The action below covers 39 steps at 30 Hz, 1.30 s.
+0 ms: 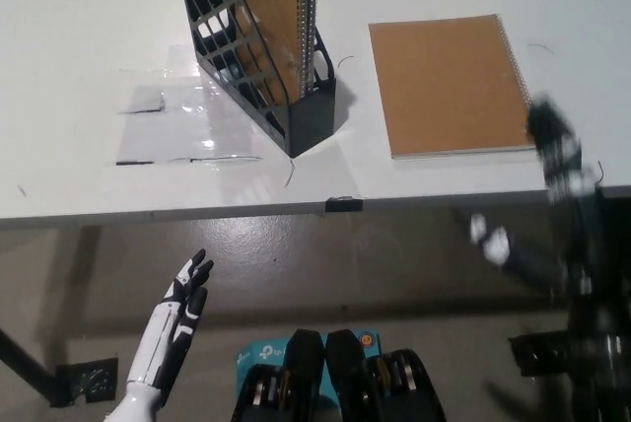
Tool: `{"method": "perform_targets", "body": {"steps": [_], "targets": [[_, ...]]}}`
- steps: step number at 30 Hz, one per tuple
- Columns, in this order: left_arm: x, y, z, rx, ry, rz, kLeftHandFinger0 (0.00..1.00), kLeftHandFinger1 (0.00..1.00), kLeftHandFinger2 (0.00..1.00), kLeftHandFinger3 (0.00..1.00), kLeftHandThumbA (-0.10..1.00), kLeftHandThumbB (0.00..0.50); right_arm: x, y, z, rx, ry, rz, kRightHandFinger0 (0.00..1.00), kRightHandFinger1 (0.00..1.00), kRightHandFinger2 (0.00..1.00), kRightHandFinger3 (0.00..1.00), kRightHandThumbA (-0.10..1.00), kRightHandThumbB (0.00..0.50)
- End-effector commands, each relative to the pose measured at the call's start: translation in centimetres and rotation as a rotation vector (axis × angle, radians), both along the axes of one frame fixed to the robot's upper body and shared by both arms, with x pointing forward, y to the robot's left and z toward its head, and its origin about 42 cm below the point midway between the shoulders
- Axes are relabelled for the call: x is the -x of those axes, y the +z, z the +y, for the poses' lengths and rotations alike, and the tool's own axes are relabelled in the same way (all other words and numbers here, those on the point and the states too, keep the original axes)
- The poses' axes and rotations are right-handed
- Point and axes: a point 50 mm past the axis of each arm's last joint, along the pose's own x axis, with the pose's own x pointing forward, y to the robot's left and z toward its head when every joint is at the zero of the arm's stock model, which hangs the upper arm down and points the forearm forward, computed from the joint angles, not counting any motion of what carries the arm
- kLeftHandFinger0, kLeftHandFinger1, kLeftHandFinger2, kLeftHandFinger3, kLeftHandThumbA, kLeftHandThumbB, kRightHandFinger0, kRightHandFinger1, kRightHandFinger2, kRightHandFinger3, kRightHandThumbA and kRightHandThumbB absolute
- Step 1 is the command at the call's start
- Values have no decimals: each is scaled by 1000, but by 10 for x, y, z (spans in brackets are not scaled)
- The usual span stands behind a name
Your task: Use the right hand to pick up a book from the book holder on the left side and put it on another book on the right side
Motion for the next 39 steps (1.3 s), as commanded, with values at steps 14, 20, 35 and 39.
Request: {"method": "perform_targets", "body": {"steps": [14,20,35,39], "targets": [[7,6,-1,25,-20,-62,1000,1000,1000,1000,1000,93,-138,106,88,65,104,43,1000,1000,1000,1000,897,321],[9,7,-2,28,-27,-62,1000,1000,1000,1000,1000,79,-161,114,107,25,124,106,1000,1000,1000,1000,852,296],[10,6,-2,36,-33,-59,1000,1000,1000,1000,1000,100,-183,127,133,7,134,183,1000,1000,1000,1000,911,284],[12,6,-1,24,-23,-55,1000,1000,1000,1000,1000,109,-188,125,135,7,134,208,1000,1000,1000,1000,907,271]]}}
